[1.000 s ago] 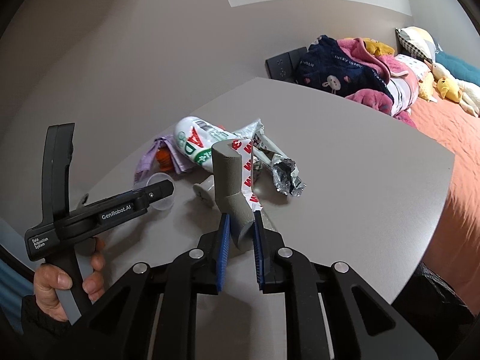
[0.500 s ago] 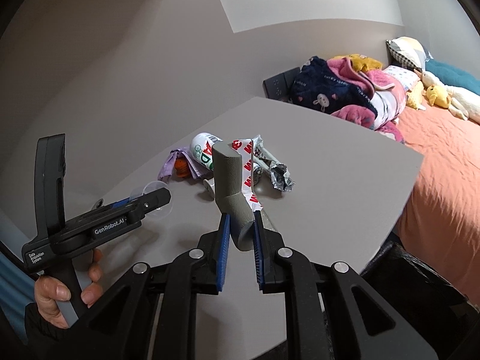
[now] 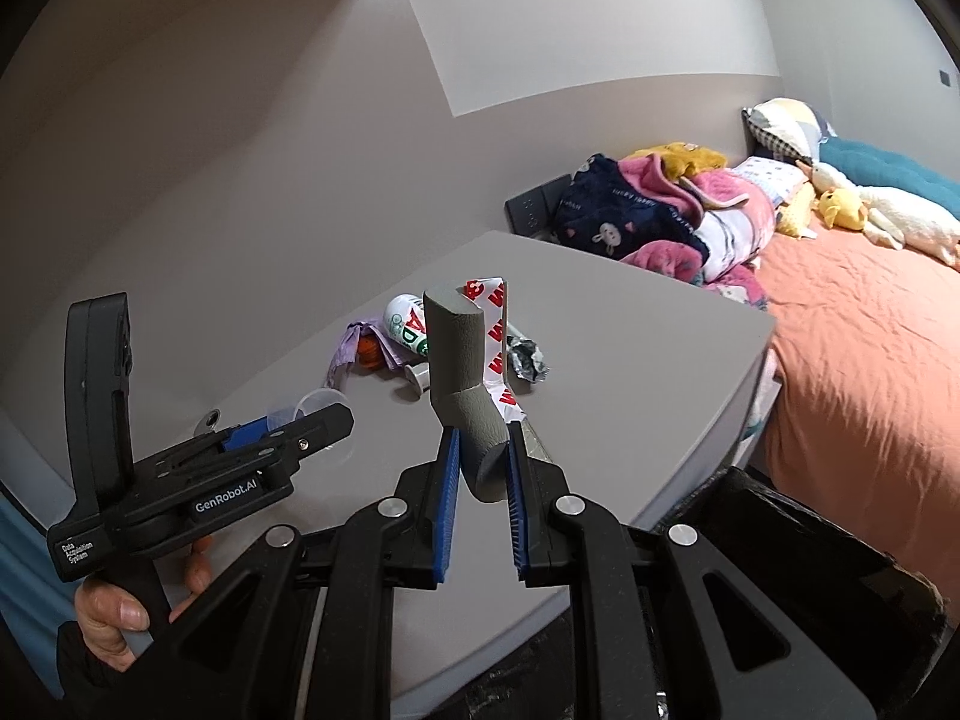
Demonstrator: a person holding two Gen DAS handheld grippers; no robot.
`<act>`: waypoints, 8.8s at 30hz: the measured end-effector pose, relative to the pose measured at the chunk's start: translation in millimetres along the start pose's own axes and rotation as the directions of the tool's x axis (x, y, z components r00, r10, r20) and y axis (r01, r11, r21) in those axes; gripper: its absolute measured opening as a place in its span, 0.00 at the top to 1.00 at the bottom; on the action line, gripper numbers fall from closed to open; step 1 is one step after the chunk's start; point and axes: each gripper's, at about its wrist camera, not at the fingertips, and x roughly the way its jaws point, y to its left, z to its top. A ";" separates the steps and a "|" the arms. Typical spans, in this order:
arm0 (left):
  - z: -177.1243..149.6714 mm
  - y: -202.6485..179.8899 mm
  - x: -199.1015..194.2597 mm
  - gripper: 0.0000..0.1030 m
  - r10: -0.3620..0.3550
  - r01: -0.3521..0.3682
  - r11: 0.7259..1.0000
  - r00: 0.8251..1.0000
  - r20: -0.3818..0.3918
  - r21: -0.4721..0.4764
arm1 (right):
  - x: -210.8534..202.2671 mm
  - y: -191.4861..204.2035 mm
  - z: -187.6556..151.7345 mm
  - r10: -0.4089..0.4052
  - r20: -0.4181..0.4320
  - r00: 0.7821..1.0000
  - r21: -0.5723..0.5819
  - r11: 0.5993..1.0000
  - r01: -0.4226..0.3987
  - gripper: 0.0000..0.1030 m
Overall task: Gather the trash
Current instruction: 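Carry the clear cup and grey fitting over the black bin, then open the left tool to drop the clear cup while the right tool drops the grey fitting, then move both open tools back to the desk toward the purple bag, then grasp the purple plastic bag with the left tool while the right tool grasps the silver foil wrapper, then carry the purple bag and foil wrapper over the black bin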
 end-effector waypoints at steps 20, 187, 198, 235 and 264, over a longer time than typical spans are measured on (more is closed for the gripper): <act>-31.8 -68.0 -35.1 0.46 -0.109 0.107 0.989 0.994 0.018 0.105 | -88.7 -20.4 -34.3 -0.088 0.085 0.992 0.035 0.996 0.085 0.84; 73.0 157.8 122.6 0.24 0.088 -0.106 0.979 0.990 -0.112 -0.173 | 212.4 -23.7 50.9 -0.051 -0.185 0.981 0.089 0.994 0.068 0.47; 70.7 165.0 130.8 0.81 0.069 -0.096 0.973 0.989 -0.134 -0.209 | 226.3 -32.7 48.0 -0.044 -0.229 0.972 0.118 0.990 0.073 0.78; 75.1 98.5 12.5 0.99 0.068 -0.050 0.991 0.987 0.149 -0.124 | 109.3 -18.4 51.2 -0.061 -0.072 0.996 0.095 0.993 0.068 0.85; 0.0 -34.4 -44.0 0.99 -0.112 0.109 0.994 0.987 0.114 0.033 | -52.0 -45.7 -10.5 -0.132 0.046 0.990 0.130 0.984 0.125 0.85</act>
